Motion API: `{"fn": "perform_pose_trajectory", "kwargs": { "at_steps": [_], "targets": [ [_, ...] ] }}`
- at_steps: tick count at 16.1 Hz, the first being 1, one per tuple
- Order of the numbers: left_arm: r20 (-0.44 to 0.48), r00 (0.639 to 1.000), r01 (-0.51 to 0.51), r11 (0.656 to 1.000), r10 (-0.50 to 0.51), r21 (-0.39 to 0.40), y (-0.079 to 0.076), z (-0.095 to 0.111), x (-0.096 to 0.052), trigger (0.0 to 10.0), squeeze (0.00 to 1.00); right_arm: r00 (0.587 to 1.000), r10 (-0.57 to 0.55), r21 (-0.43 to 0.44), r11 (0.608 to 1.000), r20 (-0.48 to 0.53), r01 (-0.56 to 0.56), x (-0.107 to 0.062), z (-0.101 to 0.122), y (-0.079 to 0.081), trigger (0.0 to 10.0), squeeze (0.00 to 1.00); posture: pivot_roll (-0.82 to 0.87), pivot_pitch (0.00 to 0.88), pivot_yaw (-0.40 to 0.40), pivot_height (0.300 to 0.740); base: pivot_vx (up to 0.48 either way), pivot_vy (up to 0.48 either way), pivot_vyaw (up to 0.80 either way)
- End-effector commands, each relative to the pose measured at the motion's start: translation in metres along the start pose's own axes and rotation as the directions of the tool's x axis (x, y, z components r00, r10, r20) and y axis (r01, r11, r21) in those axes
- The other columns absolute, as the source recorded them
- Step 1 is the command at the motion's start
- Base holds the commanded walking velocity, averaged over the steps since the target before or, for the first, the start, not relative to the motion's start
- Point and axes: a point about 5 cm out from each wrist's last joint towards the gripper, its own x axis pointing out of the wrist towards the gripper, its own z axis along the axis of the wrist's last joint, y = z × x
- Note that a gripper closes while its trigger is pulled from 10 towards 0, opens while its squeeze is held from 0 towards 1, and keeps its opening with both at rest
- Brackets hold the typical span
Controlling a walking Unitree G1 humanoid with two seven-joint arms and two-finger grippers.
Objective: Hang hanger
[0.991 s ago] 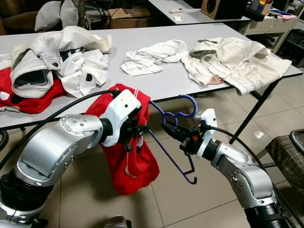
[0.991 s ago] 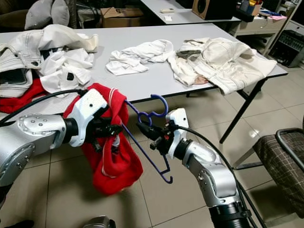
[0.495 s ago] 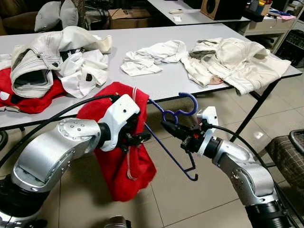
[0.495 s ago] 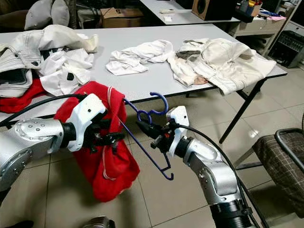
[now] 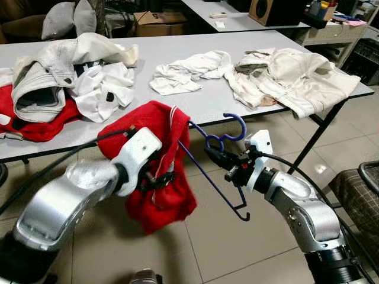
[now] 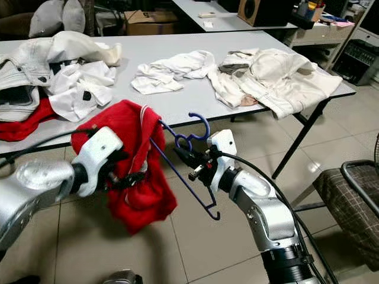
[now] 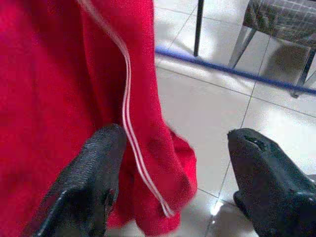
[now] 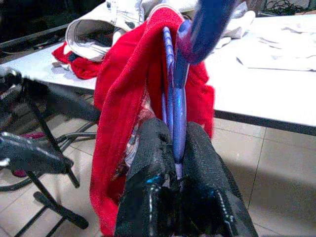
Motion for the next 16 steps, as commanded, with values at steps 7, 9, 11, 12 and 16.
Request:
{"fn": "perform_pose_trajectory", "kwargs": {
  "at_steps": [7,9,11,12,16],
  "targets": [
    [0.23,0.973,-0.033,0.999,0.024,0.036,0.041,0.01,-0.049,10.0,0.0,0.975,0.218,-0.09,0.973,0.033,-0.215,-0.026,0.029,-0.006,10.0,0.0,0.08,0.0,-0.075,0.74,0.0,0.0,0.0],
    [0.322,0.947,0.009,0.998,-0.027,0.056,0.047,0.03,-0.061,10.0,1.0,0.944,0.329,-0.13,0.935,-0.027,-0.33,-0.043,0.033,-0.008,10.0,0.0,0.07,0.0,-0.072,0.74,0.0,0.0,0.0],
    [0.399,0.913,0.027,0.988,-0.087,0.152,0.05,0.058,-0.074,10.0,1.0,0.88,0.453,-0.164,0.866,-0.145,-0.472,-0.066,0.038,-0.012,10.0,0.0,0.07,0.0,-0.067,0.74,0.0,0.0,0.0],
    [0.429,0.891,0.071,0.98,-0.147,0.188,0.048,0.071,-0.079,10.0,1.0,0.867,0.458,-0.168,0.856,-0.195,-0.49,-0.072,0.039,-0.018,10.0,0.0,0.06,0.0,-0.057,0.74,0.0,0.0,0.0],
    [0.312,0.867,0.307,0.91,-0.388,0.278,0.025,0.075,-0.074,10.0,0.78,0.86,0.458,-0.202,0.842,-0.224,-0.501,-0.074,0.051,-0.028,10.0,0.0,0.05,0.0,-0.046,0.74,0.0,0.0,0.0]
  ]
}}
